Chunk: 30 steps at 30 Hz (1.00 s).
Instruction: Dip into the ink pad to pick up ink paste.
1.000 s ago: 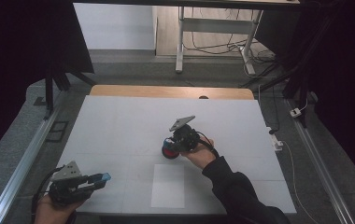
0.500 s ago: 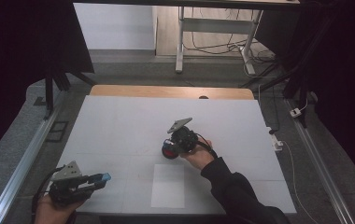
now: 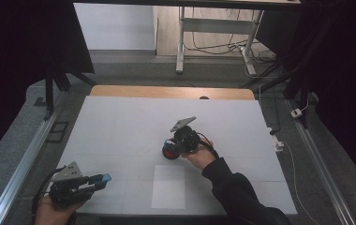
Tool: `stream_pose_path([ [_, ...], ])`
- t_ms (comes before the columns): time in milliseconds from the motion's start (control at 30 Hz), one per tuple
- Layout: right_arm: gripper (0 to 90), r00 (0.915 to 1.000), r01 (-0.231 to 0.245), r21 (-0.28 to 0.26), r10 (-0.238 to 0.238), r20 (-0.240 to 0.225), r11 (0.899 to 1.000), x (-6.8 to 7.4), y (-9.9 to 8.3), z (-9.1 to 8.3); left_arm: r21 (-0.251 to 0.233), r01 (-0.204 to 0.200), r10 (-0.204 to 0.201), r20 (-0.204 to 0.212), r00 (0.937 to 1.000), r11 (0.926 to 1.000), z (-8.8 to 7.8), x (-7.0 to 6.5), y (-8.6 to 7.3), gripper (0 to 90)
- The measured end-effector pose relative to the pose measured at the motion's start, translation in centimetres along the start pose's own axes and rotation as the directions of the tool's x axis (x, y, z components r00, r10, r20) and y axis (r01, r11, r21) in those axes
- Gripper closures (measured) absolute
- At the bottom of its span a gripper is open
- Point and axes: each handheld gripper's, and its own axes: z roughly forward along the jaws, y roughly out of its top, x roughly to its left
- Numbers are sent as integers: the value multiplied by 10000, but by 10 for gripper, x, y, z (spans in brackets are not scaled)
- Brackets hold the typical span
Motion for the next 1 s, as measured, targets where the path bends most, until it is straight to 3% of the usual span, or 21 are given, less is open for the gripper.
stream_pose_path([
  [200, 709, 9970, -619, -238, 607, -477, 9978, -9, -4, 0, 2, 0, 0, -4, 10000, 10000, 0, 0, 0, 686],
  [467, 708, 10000, -97, -116, 96, -10, 9999, -1, -1, 0, 26, -72, 72, 1, 10000, 10000, 0, 0, 0, 686],
  [667, 708, 9944, 818, 113, -824, 654, 9966, 11, 2, 2, 27, -30, 30, 42, 10000, 10000, 0, 0, 0, 686],
  [1000, 705, 9985, 362, -70, -359, 421, 9993, 8, -1, 0, 267, 35, -35, 4, 10000, 9996, 3, 1, 2, 687],
])
